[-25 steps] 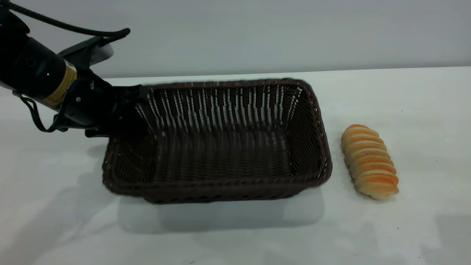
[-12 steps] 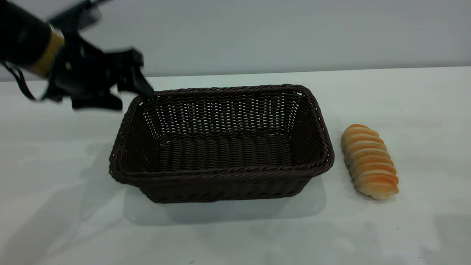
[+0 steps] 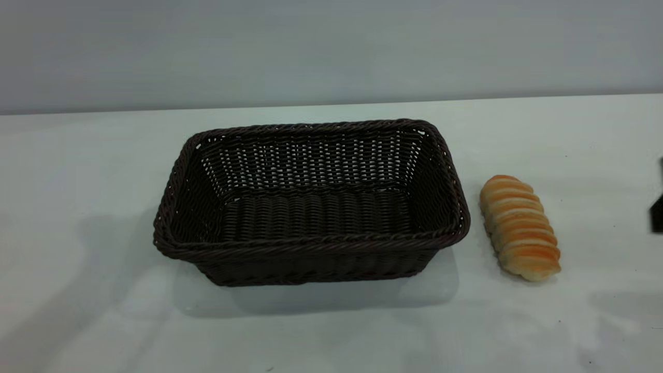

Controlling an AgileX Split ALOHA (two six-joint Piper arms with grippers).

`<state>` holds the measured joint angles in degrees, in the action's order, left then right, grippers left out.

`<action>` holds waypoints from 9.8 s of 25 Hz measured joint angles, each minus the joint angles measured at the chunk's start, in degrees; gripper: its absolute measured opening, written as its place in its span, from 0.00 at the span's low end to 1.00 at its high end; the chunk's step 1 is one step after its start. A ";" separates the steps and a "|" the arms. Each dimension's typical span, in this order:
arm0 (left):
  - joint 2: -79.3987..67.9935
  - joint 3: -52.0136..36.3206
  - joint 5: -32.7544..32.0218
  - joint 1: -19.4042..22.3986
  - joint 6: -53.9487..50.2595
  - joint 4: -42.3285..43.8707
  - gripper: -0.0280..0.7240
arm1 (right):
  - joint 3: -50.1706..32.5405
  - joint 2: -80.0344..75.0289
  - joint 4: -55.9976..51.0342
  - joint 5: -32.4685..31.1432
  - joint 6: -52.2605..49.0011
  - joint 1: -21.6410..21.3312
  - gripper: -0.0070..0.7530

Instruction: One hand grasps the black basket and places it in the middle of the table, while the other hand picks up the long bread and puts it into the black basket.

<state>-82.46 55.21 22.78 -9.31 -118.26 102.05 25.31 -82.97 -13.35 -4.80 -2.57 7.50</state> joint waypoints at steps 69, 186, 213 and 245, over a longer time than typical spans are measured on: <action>22.96 -0.44 -1.44 0.00 3.46 0.05 0.83 | 21.04 -6.70 2.09 0.14 7.50 14.84 0.06; 68.77 -34.72 1.34 -0.05 3.39 0.05 0.80 | 2.19 75.75 17.88 -59.29 -5.54 28.60 0.62; 48.61 -36.69 -28.75 -0.05 24.53 -12.73 0.80 | 2.19 75.75 17.88 -59.29 -5.54 28.60 0.61; 61.63 -14.23 -89.47 -2.88 111.83 -99.29 0.80 | 2.19 75.75 17.88 -59.29 -5.54 28.60 0.61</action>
<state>-20.84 40.99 -66.69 -12.20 -6.43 2.76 27.50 -7.22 4.53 -64.09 -8.11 36.10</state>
